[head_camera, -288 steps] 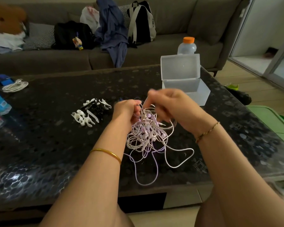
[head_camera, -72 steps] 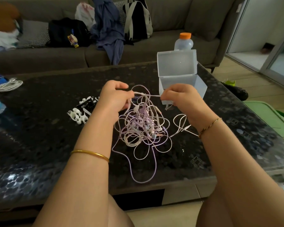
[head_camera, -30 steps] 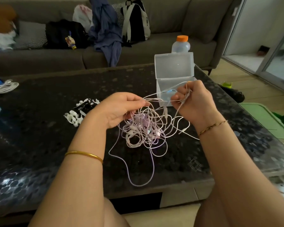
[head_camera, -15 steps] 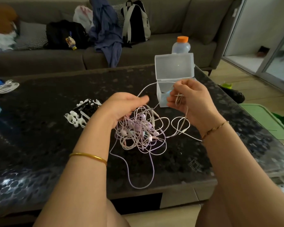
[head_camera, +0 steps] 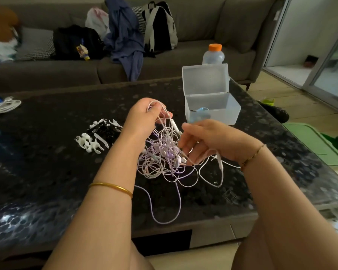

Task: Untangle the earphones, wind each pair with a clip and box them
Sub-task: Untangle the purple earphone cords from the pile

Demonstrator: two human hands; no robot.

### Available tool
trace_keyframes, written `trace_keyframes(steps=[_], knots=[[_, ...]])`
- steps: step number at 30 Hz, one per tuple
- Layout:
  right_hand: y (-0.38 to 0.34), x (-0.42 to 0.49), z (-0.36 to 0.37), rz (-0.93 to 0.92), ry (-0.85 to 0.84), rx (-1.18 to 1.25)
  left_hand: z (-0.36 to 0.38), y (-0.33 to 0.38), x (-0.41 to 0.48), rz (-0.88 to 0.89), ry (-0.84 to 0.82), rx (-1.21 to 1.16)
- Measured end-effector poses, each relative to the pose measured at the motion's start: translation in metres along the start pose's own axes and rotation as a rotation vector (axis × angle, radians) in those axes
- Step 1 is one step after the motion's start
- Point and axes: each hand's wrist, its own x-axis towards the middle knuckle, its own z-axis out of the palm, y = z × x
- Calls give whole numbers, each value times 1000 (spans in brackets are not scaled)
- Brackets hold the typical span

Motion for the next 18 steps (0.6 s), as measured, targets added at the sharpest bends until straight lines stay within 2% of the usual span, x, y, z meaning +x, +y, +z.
trace_keyframes(steps=[7,11,18], knots=[[-1,12,4,-77,347,-114,0,3,1,-52,-5,-77],[-2,14,4,-118,394,-51,-3,3,0,-46,-33,-101],[-2,20,11,-327,492,-183,-4,5,-6,13,-133,-137]])
